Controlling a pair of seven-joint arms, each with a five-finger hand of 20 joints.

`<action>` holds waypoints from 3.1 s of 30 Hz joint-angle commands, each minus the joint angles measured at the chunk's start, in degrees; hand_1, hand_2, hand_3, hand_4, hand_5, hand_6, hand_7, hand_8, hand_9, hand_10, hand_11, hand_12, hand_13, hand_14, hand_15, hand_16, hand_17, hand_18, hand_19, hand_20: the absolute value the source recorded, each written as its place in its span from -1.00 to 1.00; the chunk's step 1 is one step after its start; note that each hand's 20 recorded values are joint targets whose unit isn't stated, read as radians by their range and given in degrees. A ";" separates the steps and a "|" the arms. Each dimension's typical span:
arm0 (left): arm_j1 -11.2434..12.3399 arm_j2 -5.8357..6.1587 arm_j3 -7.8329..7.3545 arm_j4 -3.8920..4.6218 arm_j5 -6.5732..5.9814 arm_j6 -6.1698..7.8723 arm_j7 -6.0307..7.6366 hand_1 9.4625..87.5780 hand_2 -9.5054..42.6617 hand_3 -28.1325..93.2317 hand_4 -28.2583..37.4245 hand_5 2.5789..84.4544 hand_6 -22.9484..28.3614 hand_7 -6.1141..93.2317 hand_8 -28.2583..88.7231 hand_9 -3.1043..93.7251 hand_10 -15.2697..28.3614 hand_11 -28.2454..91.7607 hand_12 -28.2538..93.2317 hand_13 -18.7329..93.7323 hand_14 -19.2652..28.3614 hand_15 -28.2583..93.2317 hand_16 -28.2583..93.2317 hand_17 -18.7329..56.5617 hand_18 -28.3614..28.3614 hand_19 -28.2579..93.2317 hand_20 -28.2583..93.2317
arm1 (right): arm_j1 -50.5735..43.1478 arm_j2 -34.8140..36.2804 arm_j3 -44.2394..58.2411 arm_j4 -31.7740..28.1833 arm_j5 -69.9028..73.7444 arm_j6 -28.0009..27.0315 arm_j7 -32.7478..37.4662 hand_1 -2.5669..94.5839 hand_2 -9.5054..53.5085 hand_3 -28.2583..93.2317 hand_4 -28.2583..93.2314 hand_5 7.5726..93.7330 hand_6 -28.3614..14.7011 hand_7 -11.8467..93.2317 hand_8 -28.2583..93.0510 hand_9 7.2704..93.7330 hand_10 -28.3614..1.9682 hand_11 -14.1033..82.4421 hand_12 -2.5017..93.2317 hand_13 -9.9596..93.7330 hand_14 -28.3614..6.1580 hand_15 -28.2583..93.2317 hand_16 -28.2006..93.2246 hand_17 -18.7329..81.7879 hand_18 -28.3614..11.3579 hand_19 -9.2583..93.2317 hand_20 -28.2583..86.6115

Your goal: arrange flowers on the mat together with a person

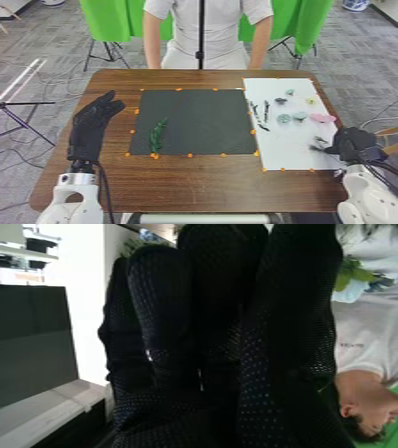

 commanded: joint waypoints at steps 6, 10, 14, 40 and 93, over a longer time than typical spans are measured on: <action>0.30 0.23 0.38 0.13 -0.25 -0.06 -0.48 -0.58 -0.83 0.55 -0.75 0.12 0.07 -0.63 -0.60 0.04 0.32 -0.23 -0.27 -0.04 0.58 -0.19 -0.46 -0.49 0.55 -0.33 -0.21 | 1.31 -6.15 -1.90 -9.94 3.14 4.88 2.32 0.87 -1.00 -1.00 0.02 0.84 0.50 -0.34 -0.38 1.00 0.36 -0.24 -0.19 0.62 0.05 0.45 0.04 0.03 -0.37 0.13 0.29; 0.68 -0.26 -0.05 0.05 -0.29 -0.11 -0.77 -0.59 -0.83 0.55 -0.74 0.12 0.07 -0.63 -0.60 0.04 0.32 -0.23 -0.27 -0.04 0.58 -0.19 -0.46 -0.49 0.55 -0.33 -0.21 | 4.46 -11.19 -7.29 -14.77 4.05 6.67 1.65 0.88 -1.00 -1.00 0.06 0.84 0.47 -0.33 -0.37 1.00 0.29 -0.21 -0.17 0.59 0.00 0.50 0.06 0.00 -0.40 0.14 0.29; 0.20 0.65 0.39 0.38 -0.45 -0.26 -1.22 -0.59 -0.83 0.55 -0.74 0.12 0.07 -0.63 -0.60 0.04 0.32 -0.23 -0.27 -0.04 0.58 -0.19 -0.46 -0.49 0.55 -0.33 -0.21 | 8.75 -16.28 -14.83 -15.72 5.75 7.73 -0.05 0.88 -1.00 -1.00 0.09 0.84 0.44 -0.32 -0.36 0.99 0.25 -0.17 -0.15 0.56 -0.07 0.56 0.08 -0.01 -0.42 0.16 0.29; 2.48 2.18 0.80 -1.24 -0.04 1.76 -1.95 -0.59 -0.83 0.55 -0.74 0.12 0.08 -0.64 -0.60 0.04 0.32 -0.22 -0.27 -0.04 0.58 -0.19 -0.46 -0.50 0.55 -0.33 -0.21 | 20.83 -26.71 -36.75 2.69 17.63 2.17 0.59 0.87 -1.00 -1.00 0.16 0.89 0.36 -0.32 -0.35 0.90 0.14 0.26 -0.29 0.50 -0.27 0.73 0.18 -0.07 -0.56 0.30 0.29; 2.17 2.00 1.37 -1.18 0.36 0.59 -2.42 -0.59 -0.87 0.55 -0.74 0.11 0.08 -0.65 -0.60 0.03 0.32 -0.23 -0.27 -0.05 0.58 -0.19 -0.45 -0.50 0.55 -0.33 -0.21 | 22.54 -28.93 -38.11 8.72 22.42 6.23 -1.22 0.73 -1.00 -1.00 0.09 0.75 0.35 -0.38 -0.39 0.91 0.17 0.07 -0.37 0.49 -0.20 0.69 0.11 -0.08 -0.54 0.29 0.26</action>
